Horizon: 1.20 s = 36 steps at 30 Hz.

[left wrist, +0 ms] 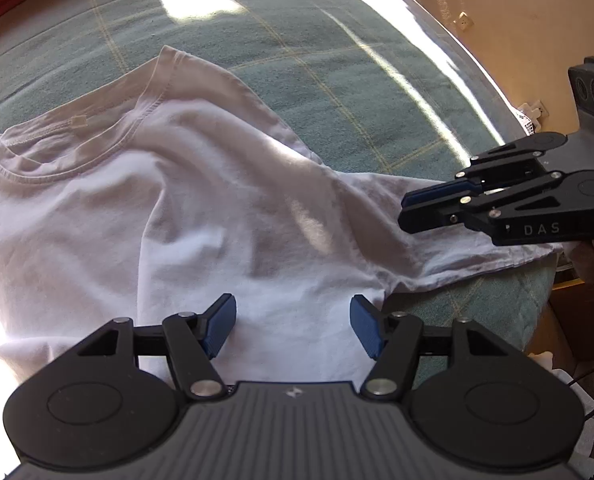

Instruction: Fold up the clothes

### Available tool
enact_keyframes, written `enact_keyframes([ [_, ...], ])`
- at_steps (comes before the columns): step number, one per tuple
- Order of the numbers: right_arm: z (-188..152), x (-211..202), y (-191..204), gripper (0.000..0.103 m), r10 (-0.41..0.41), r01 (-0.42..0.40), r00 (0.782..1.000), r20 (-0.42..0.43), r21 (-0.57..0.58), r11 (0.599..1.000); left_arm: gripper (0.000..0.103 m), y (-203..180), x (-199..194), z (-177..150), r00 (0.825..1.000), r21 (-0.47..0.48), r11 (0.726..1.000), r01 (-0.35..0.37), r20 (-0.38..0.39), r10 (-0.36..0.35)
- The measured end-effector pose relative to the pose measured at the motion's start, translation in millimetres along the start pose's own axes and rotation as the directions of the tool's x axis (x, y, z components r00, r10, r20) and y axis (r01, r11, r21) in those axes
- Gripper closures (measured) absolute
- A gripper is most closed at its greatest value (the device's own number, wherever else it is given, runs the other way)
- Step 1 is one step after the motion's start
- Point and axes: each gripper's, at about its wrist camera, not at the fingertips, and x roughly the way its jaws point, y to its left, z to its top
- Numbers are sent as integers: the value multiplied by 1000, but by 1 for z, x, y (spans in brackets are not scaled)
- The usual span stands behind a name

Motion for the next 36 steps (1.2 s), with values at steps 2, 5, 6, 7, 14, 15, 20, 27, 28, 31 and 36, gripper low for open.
enact_keyframes([
  [2,26,6,-6,86,-10,10,999,48,-15,1000,40,2,-1,1,1000,-7,1000,9,11,-9],
  [5,51,31,-15,86,8,-6,998,56,-42,999,40,5,-3,3,999,-18,1000,24,27,-24],
  [6,57,40,-17,83,11,-8,999,46,-56,998,40,7,-4,4,999,-21,999,27,33,-26],
  [7,59,49,-18,81,4,-2,999,34,-71,997,40,9,-4,4,999,-23,999,28,39,-27],
  [14,55,75,-9,65,32,-34,999,-22,-98,995,39,25,-4,2,998,-34,999,29,62,-26],
  [15,55,75,-6,69,17,-19,1000,-26,-105,994,39,27,-4,2,998,-37,999,29,63,-27],
  [20,65,69,1,94,-48,45,999,-25,-108,993,39,37,-10,2,996,-45,998,39,76,-35],
  [27,107,53,-3,95,-220,226,974,57,-165,960,39,48,-17,0,995,-68,997,35,92,-28],
  [28,113,53,-3,95,-242,251,968,65,-182,951,39,48,-18,0,995,-71,997,35,95,-29],
  [31,128,59,-3,95,-303,313,950,80,-234,920,39,50,-21,-2,994,-76,996,40,104,-32],
  [36,139,77,-3,94,-352,363,932,89,-262,894,39,51,-19,-4,994,-84,996,32,108,-23],
])
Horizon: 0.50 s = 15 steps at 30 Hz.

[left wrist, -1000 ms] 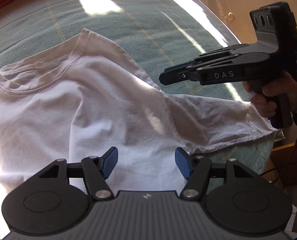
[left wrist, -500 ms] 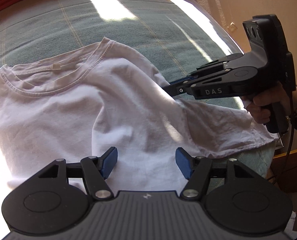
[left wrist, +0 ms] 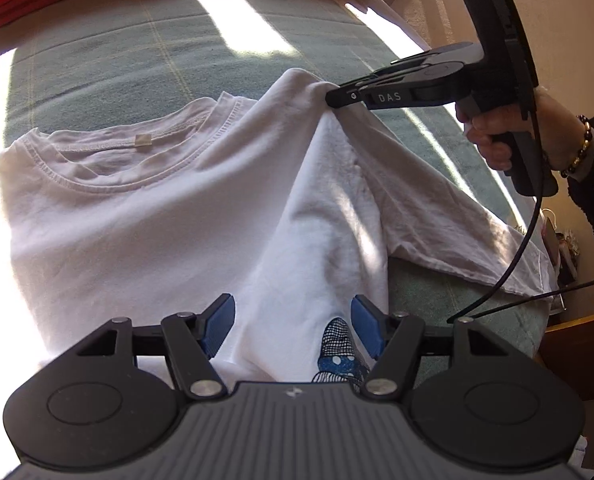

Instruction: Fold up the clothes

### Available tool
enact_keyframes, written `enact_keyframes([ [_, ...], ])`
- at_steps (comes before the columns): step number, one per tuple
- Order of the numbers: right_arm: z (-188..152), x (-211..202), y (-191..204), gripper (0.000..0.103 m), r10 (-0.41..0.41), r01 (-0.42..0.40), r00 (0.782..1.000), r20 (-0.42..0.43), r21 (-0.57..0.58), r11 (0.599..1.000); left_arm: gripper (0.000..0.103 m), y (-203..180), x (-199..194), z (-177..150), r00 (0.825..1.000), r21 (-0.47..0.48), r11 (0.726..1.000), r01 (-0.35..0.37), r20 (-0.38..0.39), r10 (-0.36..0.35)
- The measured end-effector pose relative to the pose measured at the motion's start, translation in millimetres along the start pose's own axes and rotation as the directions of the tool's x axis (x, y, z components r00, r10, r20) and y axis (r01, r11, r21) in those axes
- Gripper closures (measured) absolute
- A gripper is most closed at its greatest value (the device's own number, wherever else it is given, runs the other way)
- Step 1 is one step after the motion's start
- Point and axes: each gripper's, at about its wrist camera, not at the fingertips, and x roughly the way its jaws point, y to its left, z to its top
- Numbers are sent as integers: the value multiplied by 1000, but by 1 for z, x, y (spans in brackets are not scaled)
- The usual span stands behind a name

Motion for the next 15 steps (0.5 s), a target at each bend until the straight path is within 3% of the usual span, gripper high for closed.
enact_keyframes([
  [3,-8,10,3,93,24,-24,999,-29,24,999,39,0,1,-1,1000,-4,1000,-5,-2,5],
  [9,-24,-33,-25,88,93,-103,994,58,197,975,39,-4,2,3,1000,14,1000,-4,1,4],
  [15,4,-29,-24,84,168,-183,979,115,139,973,39,-11,4,6,1000,14,1000,16,19,-16],
])
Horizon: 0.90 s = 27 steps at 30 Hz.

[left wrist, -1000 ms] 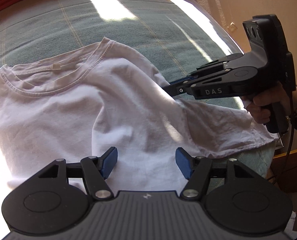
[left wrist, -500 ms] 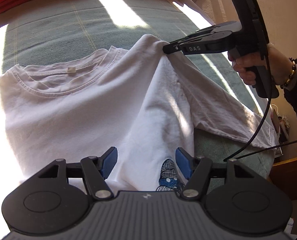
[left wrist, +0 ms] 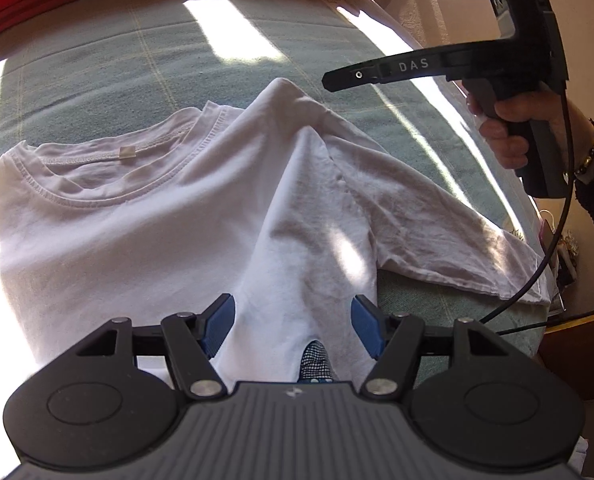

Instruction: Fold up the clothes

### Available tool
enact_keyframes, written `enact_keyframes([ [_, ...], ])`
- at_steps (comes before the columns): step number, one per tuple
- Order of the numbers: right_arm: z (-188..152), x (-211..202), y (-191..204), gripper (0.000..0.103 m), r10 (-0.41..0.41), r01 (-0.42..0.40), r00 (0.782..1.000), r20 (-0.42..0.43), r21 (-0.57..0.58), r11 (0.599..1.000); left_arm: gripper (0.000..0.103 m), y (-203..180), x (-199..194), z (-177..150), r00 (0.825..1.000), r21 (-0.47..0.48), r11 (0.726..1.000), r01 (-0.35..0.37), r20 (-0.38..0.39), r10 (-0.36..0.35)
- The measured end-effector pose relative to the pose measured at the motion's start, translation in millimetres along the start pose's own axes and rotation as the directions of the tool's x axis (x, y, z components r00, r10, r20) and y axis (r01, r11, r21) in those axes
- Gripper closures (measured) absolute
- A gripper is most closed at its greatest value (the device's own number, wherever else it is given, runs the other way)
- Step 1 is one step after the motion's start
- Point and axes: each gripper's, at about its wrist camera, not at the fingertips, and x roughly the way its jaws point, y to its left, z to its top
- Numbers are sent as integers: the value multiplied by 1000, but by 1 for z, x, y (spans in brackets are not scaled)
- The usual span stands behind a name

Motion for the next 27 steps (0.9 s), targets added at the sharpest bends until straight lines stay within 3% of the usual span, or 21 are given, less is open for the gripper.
enact_keyframes([
  [2,21,13,9,82,45,-44,999,30,-46,998,39,0,1,-1,1000,-1,1000,2,2,-2],
  [3,30,21,13,76,76,-74,997,26,-68,995,39,1,1,-2,1000,-1,1000,-2,4,2],
  [6,53,63,32,73,161,-173,984,-80,-164,971,39,6,0,-6,1000,-4,1000,-17,9,17],
  [10,49,100,47,73,111,-179,968,-225,-311,933,39,16,-5,-10,1000,-25,1000,4,28,-3],
  [16,38,107,45,71,129,-236,939,-319,-325,916,39,29,-4,-14,999,-53,998,15,32,-13],
  [17,36,107,48,73,119,-231,940,-319,-341,911,39,30,-4,-14,999,-56,998,16,33,-14],
  [18,36,106,51,91,98,-215,944,-315,-363,907,39,31,-4,-15,999,-58,998,17,33,-15],
  [19,38,105,52,95,90,-205,949,-303,-373,905,39,32,-5,-15,999,-58,998,18,34,-16],
  [27,65,106,63,97,50,-108,986,-159,-380,919,39,36,-11,-15,999,-66,998,16,51,-13],
])
